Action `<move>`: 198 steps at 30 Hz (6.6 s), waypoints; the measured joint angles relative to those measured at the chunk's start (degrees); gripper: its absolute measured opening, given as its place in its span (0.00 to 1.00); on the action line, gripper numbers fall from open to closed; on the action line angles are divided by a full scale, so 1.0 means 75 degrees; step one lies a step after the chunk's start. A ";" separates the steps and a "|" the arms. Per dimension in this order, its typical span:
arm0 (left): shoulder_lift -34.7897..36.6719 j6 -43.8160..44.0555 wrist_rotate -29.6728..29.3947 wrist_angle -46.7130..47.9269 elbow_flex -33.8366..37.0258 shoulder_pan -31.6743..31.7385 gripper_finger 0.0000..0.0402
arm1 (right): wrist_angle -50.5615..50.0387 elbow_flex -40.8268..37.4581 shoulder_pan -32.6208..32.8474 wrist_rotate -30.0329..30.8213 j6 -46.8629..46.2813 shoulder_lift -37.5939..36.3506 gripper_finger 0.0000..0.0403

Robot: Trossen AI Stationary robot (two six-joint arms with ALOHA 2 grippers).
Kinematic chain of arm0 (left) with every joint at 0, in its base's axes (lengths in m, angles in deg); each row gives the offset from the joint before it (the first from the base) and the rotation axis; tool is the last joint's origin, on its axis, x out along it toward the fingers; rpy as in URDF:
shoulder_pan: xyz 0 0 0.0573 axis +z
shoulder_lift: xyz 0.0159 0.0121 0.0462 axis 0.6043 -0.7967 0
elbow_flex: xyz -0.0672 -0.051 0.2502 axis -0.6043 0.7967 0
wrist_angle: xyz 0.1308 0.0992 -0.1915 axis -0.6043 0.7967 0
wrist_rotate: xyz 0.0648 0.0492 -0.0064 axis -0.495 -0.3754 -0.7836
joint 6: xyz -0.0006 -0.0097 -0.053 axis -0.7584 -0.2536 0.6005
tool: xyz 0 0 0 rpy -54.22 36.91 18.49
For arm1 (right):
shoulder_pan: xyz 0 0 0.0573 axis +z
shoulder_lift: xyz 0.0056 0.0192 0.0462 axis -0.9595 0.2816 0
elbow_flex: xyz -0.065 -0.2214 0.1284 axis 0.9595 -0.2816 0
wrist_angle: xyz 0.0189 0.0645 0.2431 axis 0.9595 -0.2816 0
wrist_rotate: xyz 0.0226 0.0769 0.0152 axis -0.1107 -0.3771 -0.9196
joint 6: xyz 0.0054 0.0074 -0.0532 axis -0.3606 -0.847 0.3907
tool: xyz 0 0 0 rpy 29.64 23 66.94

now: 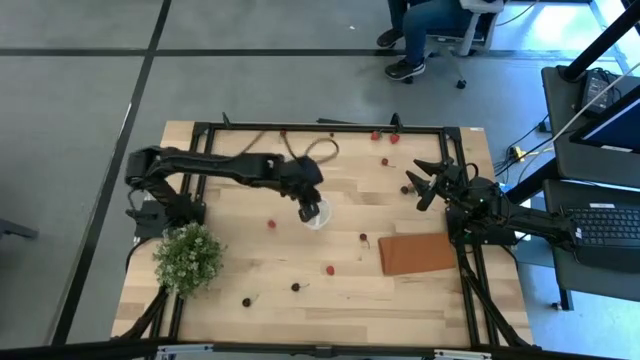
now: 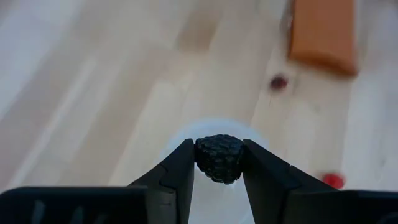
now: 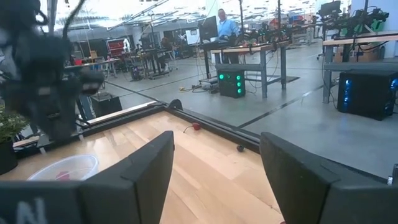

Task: Pick and placing Produce into tupperware
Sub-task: Put the left blackberry into the bin, then put the top raspberry into the bin

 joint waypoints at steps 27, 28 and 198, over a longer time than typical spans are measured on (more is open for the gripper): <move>-0.1705 0.0414 0.0008 0.0941 -0.0584 -0.0337 0.29 | -0.0006 -0.0002 -0.0001 0.0001 -0.0125 0.0000 0.60; -0.1705 0.0414 0.0017 0.0938 -0.0584 -0.0337 0.29 | -0.0006 -0.0002 -0.0003 -0.0002 -0.0125 0.0000 0.60; -0.1232 -0.2576 0.0340 -0.0876 0.1060 -0.0252 0.24 | -0.0015 -0.0002 -0.0003 0.0001 -0.0090 0.0012 0.60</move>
